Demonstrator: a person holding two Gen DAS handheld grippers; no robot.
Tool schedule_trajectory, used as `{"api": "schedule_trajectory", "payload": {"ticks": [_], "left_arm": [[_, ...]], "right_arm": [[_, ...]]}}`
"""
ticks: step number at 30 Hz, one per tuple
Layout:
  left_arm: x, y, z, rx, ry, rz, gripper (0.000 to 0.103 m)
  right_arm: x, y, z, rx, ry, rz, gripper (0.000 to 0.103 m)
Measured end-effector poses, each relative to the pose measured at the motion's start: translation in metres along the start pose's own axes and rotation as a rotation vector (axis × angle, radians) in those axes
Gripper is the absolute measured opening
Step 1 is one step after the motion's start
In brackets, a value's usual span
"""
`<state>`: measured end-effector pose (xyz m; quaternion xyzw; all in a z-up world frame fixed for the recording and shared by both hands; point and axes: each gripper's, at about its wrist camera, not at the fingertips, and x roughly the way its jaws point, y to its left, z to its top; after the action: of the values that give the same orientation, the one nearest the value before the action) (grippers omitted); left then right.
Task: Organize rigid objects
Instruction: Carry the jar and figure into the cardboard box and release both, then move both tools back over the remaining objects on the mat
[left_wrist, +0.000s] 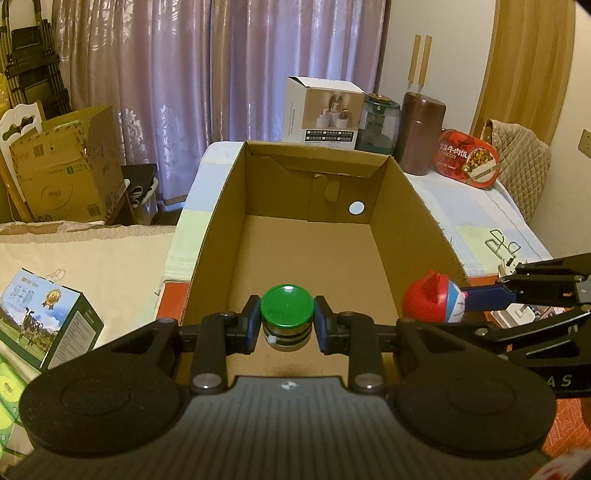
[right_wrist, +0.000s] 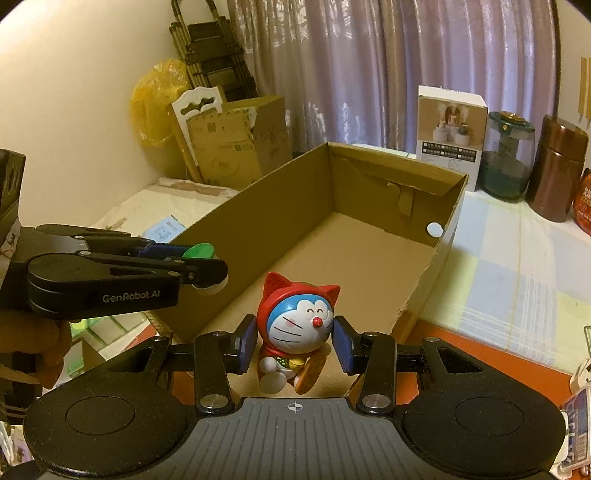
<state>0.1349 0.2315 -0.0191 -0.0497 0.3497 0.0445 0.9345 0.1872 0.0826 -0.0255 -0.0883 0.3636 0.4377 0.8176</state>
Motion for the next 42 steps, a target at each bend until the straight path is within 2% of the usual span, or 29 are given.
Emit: {"api": "schedule_trajectory", "payload": {"ticks": [4,6,19,30,42], "left_arm": [[0.001,0.000,0.001,-0.006,-0.001,-0.005,0.026],[0.001,-0.001,0.002,-0.004,0.002,0.000,0.032],[-0.030,0.001,0.008,-0.033,-0.056,0.033,0.032],[-0.071,-0.029,0.007,-0.046,-0.083,0.021,0.032],[-0.114,-0.087,-0.005,-0.029,-0.090,-0.026,0.033]], "right_arm": [[0.001,0.000,-0.001,0.004,0.001,-0.002,0.041],[0.001,0.000,-0.002,0.011,0.003,-0.002,0.041],[-0.027,-0.003,-0.006,0.039,-0.053,-0.035,0.042],[-0.095,-0.002,-0.022,0.103,-0.141,-0.070,0.043],[-0.175,-0.009,-0.059,0.128,-0.217,-0.174,0.046]]}}
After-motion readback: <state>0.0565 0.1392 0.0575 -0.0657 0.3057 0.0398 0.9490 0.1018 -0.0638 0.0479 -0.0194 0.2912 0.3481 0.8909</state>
